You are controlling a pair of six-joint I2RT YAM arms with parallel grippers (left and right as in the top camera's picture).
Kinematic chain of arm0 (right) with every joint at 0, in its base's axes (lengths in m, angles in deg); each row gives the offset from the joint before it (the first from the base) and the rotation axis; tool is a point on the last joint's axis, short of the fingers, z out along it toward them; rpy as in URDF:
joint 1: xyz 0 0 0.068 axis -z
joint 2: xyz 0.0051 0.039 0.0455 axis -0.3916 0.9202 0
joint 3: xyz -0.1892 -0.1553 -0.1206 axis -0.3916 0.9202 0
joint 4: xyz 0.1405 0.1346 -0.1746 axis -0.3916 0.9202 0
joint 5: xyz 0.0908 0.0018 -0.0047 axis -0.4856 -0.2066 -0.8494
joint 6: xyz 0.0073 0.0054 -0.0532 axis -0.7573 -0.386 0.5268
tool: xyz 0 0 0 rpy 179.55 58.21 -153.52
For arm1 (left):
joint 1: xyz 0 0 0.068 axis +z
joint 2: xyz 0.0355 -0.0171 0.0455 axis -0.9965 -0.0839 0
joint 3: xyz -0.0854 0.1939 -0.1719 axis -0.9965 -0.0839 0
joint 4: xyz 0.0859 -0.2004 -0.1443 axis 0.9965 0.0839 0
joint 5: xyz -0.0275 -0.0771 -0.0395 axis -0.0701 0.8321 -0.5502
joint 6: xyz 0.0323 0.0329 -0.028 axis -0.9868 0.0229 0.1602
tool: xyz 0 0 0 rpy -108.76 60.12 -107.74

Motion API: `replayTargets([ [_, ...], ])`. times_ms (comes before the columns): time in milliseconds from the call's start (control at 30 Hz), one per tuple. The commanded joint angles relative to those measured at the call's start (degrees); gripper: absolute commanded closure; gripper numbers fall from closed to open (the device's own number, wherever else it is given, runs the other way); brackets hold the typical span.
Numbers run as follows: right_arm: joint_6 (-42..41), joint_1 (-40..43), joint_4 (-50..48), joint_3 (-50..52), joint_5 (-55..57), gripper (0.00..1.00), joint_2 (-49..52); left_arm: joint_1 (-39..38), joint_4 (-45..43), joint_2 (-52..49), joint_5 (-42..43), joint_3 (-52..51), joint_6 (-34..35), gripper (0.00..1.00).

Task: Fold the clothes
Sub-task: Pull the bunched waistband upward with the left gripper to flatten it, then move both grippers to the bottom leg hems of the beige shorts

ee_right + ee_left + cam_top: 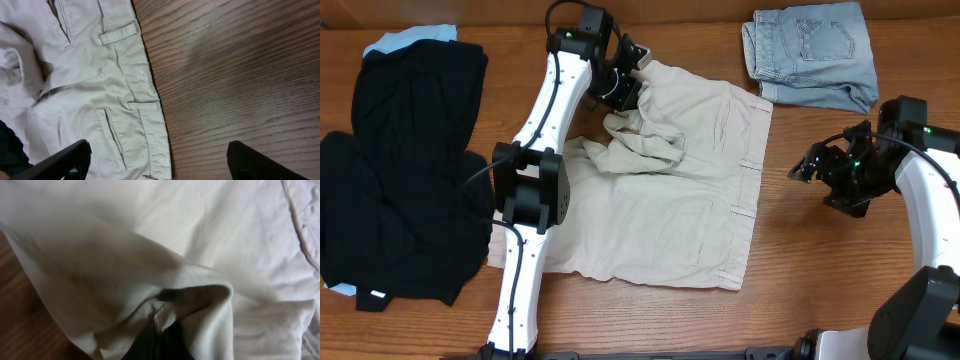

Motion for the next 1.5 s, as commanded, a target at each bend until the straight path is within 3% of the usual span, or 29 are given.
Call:
replayTargets([
  [0, 0.7, -0.3, -0.4, -1.3, 0.3, 0.09, -1.1, 1.3, 3.0, 1.0, -0.6, 3.5, 1.6, 0.96],
  [133, 0.7, -0.3, -0.9, -1.3, 0.3, 0.09, -1.1, 4.5, 6.8, 3.5, -4.9, 11.1, 4.3, 0.96],
  [300, 0.7, -0.3, 0.0, -1.3, 0.3, 0.09, -1.1, 9.2, 7.8, 6.8, -16.5, 18.7, 4.9, 0.96],
  [467, 0.7, -0.3, 1.1, -1.3, 0.3, 0.09, -1.1, 11.9, 5.7, 7.2, -32.7, 19.9, 4.9, 0.96],
  [600, 0.7, -0.3, 2.0, -1.3, 0.3, 0.09, -1.1, 13.6, 2.5, 7.2, -40.3, 17.5, 4.9, 0.93],
  [633, 0.7, -0.3, 2.2, -1.3, 0.3, 0.09, -1.1, 14.1, 1.5, 7.2, -41.1, 16.9, 4.9, 0.8],
  [733, 0.9, -0.3, 2.8, -1.3, 0.3, 0.09, -1.1, 16.1, -1.0, 7.2, -42.1, 15.3, 5.5, 0.21],
  [800, 0.9, -0.3, 2.9, -1.3, 0.3, 0.09, -1.1, 17.1, -0.6, 7.2, -41.8, 15.2, 8.8, 0.0],
  [1167, 1.1, -1.9, 1.3, -1.3, 0.3, 0.1, -1.1, 18.1, 20.5, 11.8, -21.6, 16.2, 11.3, 0.0],
  [1300, 1.1, -5.8, -0.7, -1.3, 0.3, 0.21, -1.5, 18.0, 26.3, 14.1, -19.7, 16.2, 11.5, 0.0],
  [1467, -2.4, -12.5, -3.5, -1.3, 2.9, 0.24, -6.3, 18.2, 27.9, 23.1, -19.7, 16.2, 19.3, 0.0],
])
